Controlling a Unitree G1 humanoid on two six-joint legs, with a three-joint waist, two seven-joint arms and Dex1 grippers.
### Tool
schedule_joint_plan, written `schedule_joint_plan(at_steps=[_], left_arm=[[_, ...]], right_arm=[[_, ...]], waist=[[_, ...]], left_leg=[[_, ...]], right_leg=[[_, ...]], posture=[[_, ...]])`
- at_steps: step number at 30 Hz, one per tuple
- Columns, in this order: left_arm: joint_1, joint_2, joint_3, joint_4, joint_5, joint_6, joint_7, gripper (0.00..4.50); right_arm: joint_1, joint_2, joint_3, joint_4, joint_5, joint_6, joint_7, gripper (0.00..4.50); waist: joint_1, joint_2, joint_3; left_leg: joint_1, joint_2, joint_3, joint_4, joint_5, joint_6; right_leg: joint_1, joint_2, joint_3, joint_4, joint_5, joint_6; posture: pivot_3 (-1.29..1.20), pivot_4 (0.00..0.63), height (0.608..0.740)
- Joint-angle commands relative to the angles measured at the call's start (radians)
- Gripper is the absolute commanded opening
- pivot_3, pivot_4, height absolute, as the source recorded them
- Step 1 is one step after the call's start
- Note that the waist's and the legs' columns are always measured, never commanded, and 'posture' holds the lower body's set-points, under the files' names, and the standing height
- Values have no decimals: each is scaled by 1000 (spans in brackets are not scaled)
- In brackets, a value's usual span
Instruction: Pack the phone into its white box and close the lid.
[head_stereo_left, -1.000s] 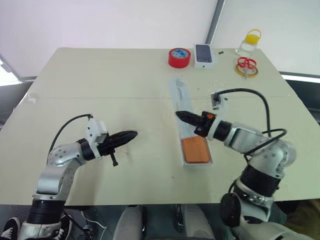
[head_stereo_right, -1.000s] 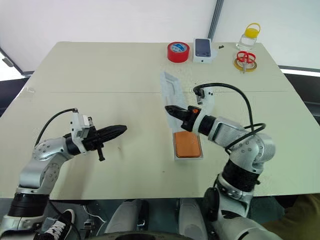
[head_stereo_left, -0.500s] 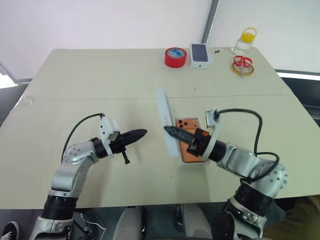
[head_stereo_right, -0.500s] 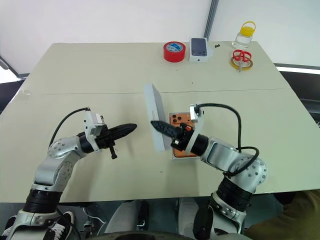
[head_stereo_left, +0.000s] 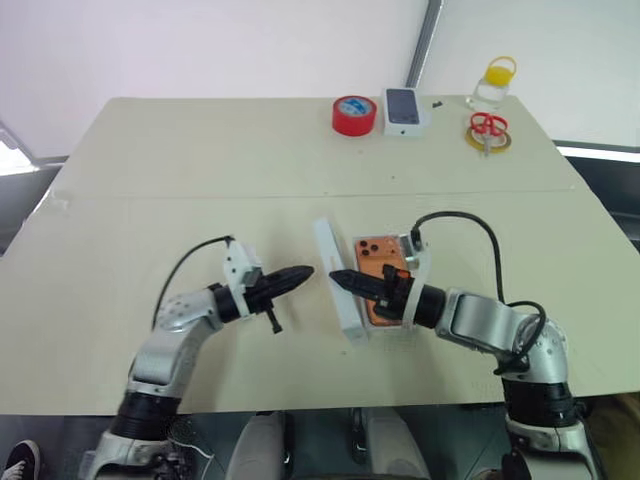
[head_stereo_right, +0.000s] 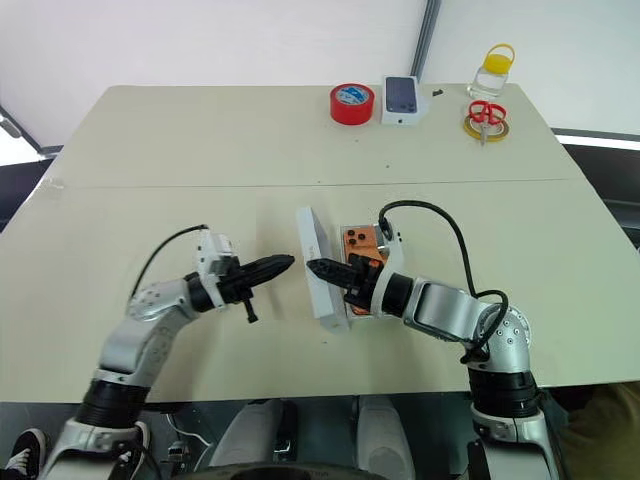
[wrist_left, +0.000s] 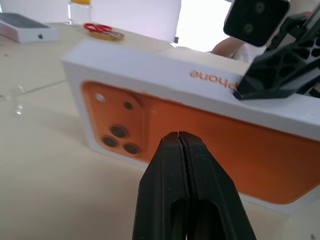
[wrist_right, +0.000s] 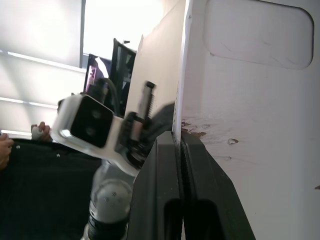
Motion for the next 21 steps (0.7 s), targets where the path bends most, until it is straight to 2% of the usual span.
schedule_joint_plan(at_steps=[1, 3, 6, 10, 11, 12, 15, 18, 21], left_arm=[[-52, -37, -13, 23, 20, -40, 23, 25], [-68, -48, -14, 40, 26, -44, 25, 25], [-85, -54, -24, 68, 33, -57, 9, 0], [-106, -78, -41, 91, 35, -61, 6, 0], [-108, -83, -44, 93, 32, -60, 5, 0], [-115, -91, -54, 98, 36, -62, 3, 0], [-132, -113, -76, 121, 55, -75, 3, 0], [-191, -181, -94, 189, 86, -94, 50, 0], [-209, -212, -97, 213, 99, -110, 61, 0]], right_arm=[[-18, -22, 9, 8, -20, -51, 17, 0], [-16, -32, 16, 3, -25, -62, 31, 0], [-6, -50, 17, -8, -28, -77, 51, 895], [1, -127, -9, 2, -109, -68, 104, 2932], [3, -148, -12, 3, -122, -60, 122, 3567], [7, -191, -28, -2, -165, -51, 168, 3981], [16, -283, -79, 4, -230, -40, 278, 3981], [64, -437, -121, -15, -429, -50, 458, 3981], [97, -500, -118, -46, -583, -99, 582, 3981]], waist=[[-1, 0, 0], [-1, 0, 0], [-1, 0, 0], [2, 0, 0], [4, 0, 0], [7, 0, 0], [20, 0, 0], [33, 1, 0], [37, 0, 0]], left_leg=[[0, 0, 0, 0, 0, 0], [0, 0, 0, 0, 0, 0], [0, 0, 0, 0, 0, 0], [0, 0, 0, 0, 0, 1], [-1, 0, 0, 0, 0, 1], [-1, 0, 0, 0, 0, 1], [-1, 0, 1, 1, 0, 1], [-1, 0, 0, 2, 0, 1], [-1, 0, 0, 2, -1, 1]], right_leg=[[0, 0, 0, 0, 0, 0], [0, 0, 0, 0, 0, 0], [0, 0, 0, 0, 1, 1], [0, 0, 0, 0, 0, 0], [0, 0, 0, 0, 0, 0], [0, 0, 0, 0, 0, 0], [0, 0, 0, -1, 0, 0], [1, 0, -1, -2, 0, -1], [3, 0, -1, -6, 0, 0]], posture=[[0, 150, 740], [0, 150, 740], [0, 150, 740], [0, 150, 740], [0, 150, 740], [0, 150, 740], [0, 150, 740], [0, 150, 740], [0, 150, 740]])
